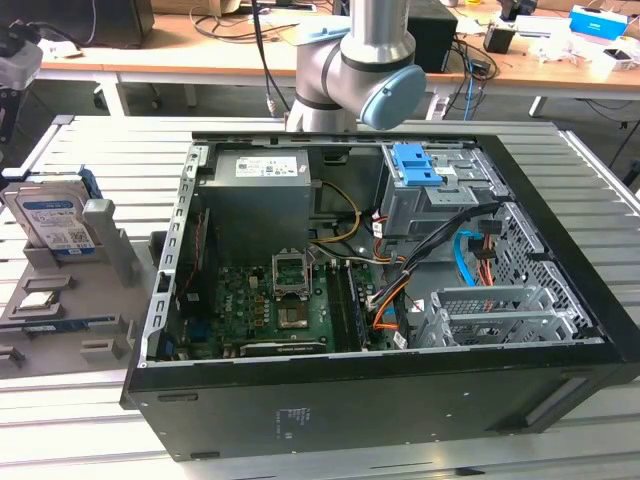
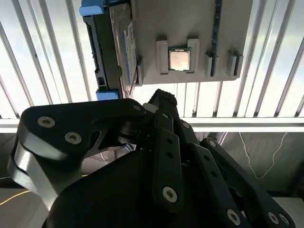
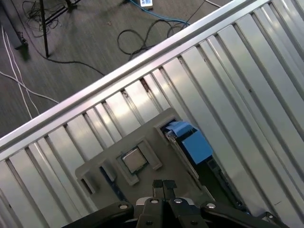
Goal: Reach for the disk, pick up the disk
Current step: 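Pick up the disk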
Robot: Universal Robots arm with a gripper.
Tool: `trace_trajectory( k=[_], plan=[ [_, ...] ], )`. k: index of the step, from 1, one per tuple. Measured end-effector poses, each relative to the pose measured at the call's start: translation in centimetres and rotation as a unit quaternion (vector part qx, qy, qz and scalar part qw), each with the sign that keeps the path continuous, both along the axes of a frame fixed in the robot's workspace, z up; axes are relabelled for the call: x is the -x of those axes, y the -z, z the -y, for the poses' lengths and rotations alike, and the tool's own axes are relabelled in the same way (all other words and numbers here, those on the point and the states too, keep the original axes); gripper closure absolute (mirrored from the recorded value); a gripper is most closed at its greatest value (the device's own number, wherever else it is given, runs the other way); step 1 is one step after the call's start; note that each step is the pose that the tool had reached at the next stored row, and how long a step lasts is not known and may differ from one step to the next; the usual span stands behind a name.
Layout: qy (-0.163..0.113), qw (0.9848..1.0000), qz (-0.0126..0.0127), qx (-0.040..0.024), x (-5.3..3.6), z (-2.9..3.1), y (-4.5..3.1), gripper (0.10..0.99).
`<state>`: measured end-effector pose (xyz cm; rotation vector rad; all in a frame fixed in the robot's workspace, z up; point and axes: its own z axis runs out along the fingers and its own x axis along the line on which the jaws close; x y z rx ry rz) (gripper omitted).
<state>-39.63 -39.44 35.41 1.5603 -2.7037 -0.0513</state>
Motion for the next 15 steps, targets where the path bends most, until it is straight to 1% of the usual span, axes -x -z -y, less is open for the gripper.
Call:
trace_trajectory(
  k=[2, 4, 7, 10, 12, 15],
  plan=[
    [-0.015, 0.9999, 0.0000, 0.0000, 0.00, 0.00, 0.00, 0.980],
    [-0.036, 0.9993, 0.0001, 0.0000, 0.00, 0.00, 0.01, 0.980],
    [-0.055, 0.9985, 0.0000, 0.0000, 0.00, 0.00, 0.00, 0.980],
    [-0.072, 0.9974, 0.0000, 0.0000, 0.00, 0.00, 0.00, 0.980],
    [-0.086, 0.9963, 0.0000, 0.0000, 0.00, 0.00, 0.00, 0.980],
    [-0.101, 0.9949, 0.0000, 0.0000, 0.00, 0.00, 0.01, 0.980]
  ],
)
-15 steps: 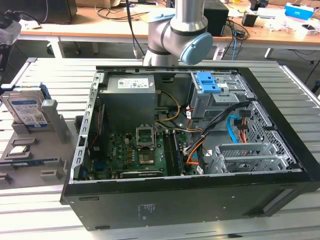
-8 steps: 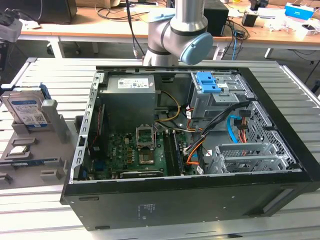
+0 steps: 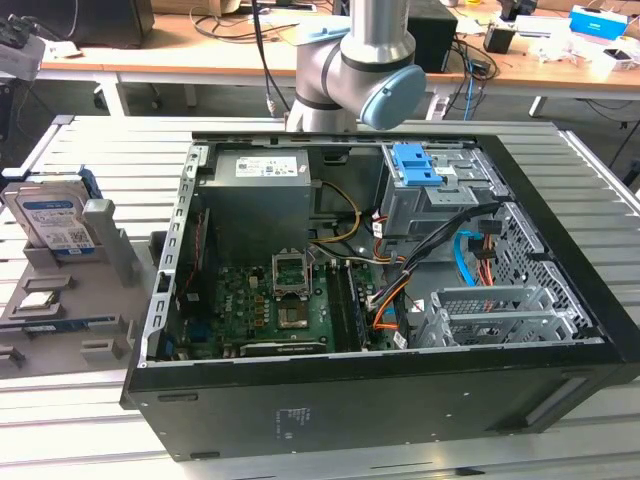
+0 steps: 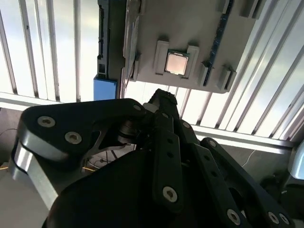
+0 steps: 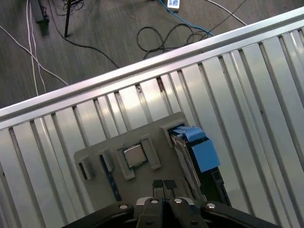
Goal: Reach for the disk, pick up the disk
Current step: 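Pick up the disk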
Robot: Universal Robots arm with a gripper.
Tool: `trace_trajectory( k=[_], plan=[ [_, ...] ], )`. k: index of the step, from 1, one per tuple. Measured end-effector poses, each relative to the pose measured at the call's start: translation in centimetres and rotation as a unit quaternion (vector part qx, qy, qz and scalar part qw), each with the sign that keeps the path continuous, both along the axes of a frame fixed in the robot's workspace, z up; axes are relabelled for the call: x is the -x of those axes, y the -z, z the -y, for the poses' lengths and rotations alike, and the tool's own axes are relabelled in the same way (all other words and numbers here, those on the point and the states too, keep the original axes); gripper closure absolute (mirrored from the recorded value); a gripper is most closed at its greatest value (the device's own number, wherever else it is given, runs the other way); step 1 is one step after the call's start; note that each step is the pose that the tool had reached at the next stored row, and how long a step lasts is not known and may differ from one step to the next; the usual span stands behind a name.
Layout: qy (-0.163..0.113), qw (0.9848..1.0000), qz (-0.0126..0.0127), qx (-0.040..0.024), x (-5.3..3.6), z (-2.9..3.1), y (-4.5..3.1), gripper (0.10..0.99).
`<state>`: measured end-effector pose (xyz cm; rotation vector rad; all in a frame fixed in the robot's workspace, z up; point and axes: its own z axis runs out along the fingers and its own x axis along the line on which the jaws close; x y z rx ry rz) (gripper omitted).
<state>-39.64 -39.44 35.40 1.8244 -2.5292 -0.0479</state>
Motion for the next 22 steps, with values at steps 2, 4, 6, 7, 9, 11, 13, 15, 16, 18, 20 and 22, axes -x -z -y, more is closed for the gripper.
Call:
trace_trajectory(
  k=[2, 4, 6, 7, 9, 11, 13, 15, 16, 18, 20, 22],
  plan=[
    [-0.014, 0.9999, 0.0000, 0.0000, 0.00, 0.00, 0.00, 0.980],
    [-0.025, 0.9997, 0.0000, 0.0000, 0.00, 0.00, 0.00, 0.980],
    [-0.034, 0.9994, 0.0000, 0.0000, 0.00, 0.00, 0.00, 0.980],
    [-0.039, 0.9993, 0.0000, 0.0000, 0.00, 0.00, 0.00, 0.980],
    [-0.051, 0.9987, 0.0000, 0.0000, 0.00, 0.00, 0.00, 0.980],
    [-0.069, 0.9976, 0.0000, 0.0000, 0.00, 0.00, 0.00, 0.980],
    [-0.083, 0.9966, 0.0000, 0.0000, 0.00, 0.00, 0.00, 0.980],
    [-0.099, 0.9951, 0.0000, 0.0000, 0.00, 0.00, 0.00, 0.980],
    [-0.106, 0.9944, 0.0000, 0.0000, 0.00, 0.00, 0.00, 0.980],
    [-0.119, 0.9929, 0.0000, 0.0000, 0.00, 0.00, 0.00, 0.980],
    [-0.137, 0.9906, 0.0000, 0.0000, 0.00, 0.00, 0.00, 0.980],
    [-0.138, 0.9904, 0.0000, 0.0000, 0.00, 0.00, 0.00, 0.980]
  ],
)
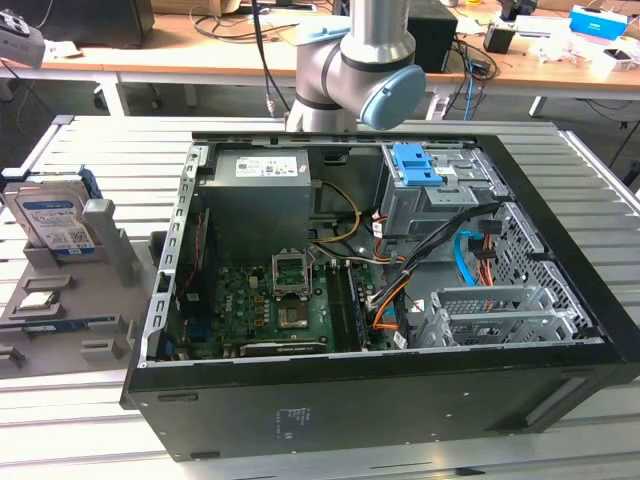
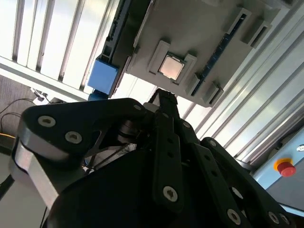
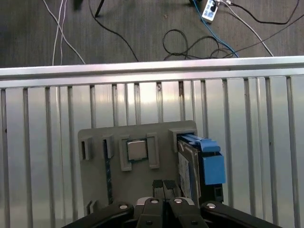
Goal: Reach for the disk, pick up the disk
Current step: 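Pick up the disk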
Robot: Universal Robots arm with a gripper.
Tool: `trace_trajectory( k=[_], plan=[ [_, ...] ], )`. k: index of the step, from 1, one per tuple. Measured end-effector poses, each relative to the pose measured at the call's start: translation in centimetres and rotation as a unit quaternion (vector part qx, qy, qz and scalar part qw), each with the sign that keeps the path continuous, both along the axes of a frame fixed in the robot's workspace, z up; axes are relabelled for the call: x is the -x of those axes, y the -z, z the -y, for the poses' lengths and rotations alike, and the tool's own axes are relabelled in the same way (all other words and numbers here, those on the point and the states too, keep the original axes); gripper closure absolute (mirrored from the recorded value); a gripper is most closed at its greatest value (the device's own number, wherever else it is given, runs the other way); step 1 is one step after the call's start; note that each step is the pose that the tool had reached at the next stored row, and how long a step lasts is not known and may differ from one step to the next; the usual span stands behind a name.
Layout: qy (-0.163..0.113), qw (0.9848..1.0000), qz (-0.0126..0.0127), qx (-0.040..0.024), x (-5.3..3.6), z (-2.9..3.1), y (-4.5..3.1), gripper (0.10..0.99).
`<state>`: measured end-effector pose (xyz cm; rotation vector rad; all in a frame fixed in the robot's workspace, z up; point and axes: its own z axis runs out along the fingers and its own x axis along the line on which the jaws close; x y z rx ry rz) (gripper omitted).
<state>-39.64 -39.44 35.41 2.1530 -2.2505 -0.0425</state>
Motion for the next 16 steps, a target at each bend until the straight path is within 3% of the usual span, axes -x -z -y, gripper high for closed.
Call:
trace_trajectory(
  k=[7, 8, 9, 10, 12, 13, 16],
  plan=[
    [-0.001, 1.0000, 0.0000, 0.0000, 0.00, 0.00, 0.00, 0.973],
    [-0.001, 1.0000, 0.0000, 0.0000, 0.00, 0.00, 0.00, 0.851],
    [-0.001, 1.0000, 0.0000, 0.0000, 0.00, 0.00, 0.00, 0.792],
    [-0.001, 1.0000, 0.0000, 0.0000, 0.00, 0.00, 0.00, 0.792],
    [-0.002, 1.0000, 0.0000, 0.0000, 0.00, 0.00, 0.00, 0.549],
    [-0.002, 1.0000, 0.0000, 0.0000, 0.00, 0.00, 0.00, 0.486],
    [-0.002, 1.0000, 0.0000, 0.0000, 0.00, -0.24, 0.00, 0.486]
  ],
)
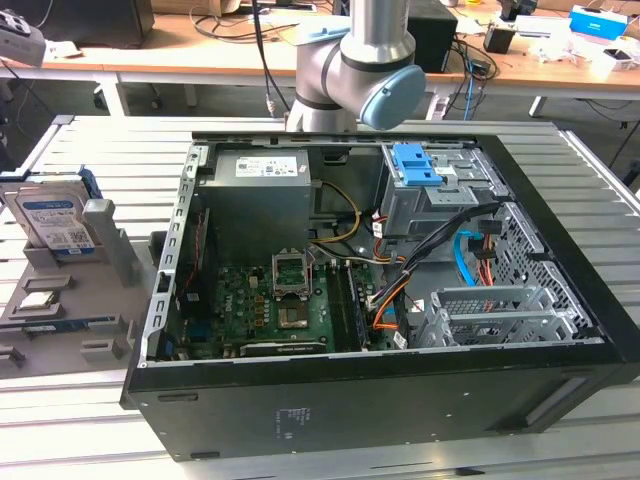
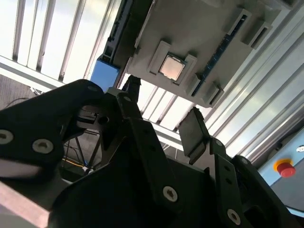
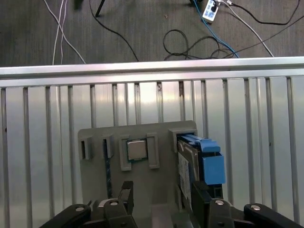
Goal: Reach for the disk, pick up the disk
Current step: 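Pick up the disk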
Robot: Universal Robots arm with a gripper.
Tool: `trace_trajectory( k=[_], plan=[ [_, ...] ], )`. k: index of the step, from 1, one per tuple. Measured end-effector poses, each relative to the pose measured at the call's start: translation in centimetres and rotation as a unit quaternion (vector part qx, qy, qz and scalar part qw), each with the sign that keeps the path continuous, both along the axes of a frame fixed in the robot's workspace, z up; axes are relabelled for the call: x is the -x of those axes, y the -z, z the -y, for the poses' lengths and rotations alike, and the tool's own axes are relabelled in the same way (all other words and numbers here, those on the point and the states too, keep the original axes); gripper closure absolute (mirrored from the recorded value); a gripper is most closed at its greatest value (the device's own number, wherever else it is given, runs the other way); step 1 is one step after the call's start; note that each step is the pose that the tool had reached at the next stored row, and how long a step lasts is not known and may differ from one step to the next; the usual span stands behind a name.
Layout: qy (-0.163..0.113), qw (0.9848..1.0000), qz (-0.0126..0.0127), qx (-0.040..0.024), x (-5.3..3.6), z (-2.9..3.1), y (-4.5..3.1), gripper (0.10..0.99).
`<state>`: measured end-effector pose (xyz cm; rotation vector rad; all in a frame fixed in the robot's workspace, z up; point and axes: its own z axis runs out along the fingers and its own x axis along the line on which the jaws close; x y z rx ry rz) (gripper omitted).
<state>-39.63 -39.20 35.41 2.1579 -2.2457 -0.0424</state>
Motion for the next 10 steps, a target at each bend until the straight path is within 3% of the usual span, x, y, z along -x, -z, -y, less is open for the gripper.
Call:
trace_trajectory(
  k=[10],
  plan=[
    [0.000, 1.0000, 0.0000, 0.0001, 0.00, -3.27, 0.00, 0.486]
  ],
)
